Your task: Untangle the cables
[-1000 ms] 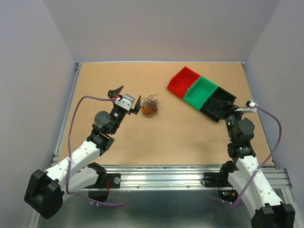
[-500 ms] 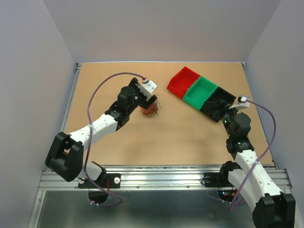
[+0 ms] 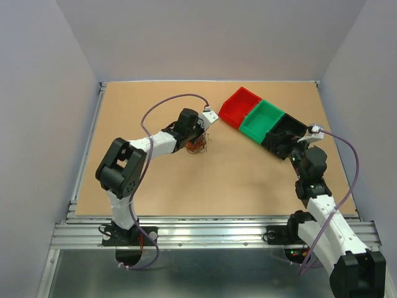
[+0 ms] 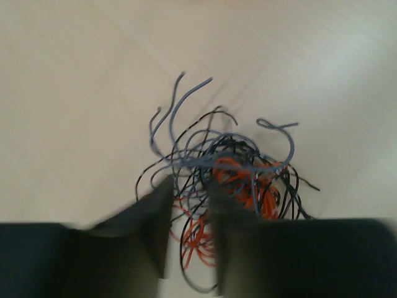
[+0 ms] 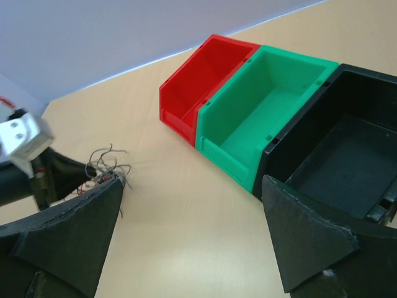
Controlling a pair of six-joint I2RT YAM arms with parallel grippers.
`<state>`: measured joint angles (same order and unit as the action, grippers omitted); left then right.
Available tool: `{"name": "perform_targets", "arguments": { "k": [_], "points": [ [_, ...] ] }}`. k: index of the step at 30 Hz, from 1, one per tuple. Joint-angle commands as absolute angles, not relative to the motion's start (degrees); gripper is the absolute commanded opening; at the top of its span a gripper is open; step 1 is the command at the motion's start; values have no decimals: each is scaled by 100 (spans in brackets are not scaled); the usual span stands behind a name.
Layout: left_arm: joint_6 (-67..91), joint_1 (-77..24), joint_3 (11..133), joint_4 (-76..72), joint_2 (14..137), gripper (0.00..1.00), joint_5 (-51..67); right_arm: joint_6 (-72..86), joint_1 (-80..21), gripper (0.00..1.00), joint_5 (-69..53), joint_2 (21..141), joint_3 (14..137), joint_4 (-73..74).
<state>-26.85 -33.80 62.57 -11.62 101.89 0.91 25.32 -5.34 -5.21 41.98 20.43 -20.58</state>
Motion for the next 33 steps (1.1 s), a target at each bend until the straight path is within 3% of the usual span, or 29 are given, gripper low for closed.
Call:
{"name": "perform_targets", "arguments": {
  "k": [1,6,13,20,33],
  "points": [
    [-2593,-3410,6838,-721,10573,0,457,2225,-580,97,-1360,4332,2391,-2416],
    [-2645,-3357,5962,-1448,9295,0,1036,2162,-580,97,-2739,5052,2522,-2926],
    [-2698,-3366,5124,-1837,7859,0,1959,2101,-606,91,-3470,5738,2707,-3225],
    [-2716,-3366,5001,-1767,7471,0,2303,2136,-975,91,-4034,6239,2759,-3972],
    [-2804,-3358,4939,-1714,7312,0,2531,1415,-2162,87,-3841,7646,3603,-4008]
  ]
}}
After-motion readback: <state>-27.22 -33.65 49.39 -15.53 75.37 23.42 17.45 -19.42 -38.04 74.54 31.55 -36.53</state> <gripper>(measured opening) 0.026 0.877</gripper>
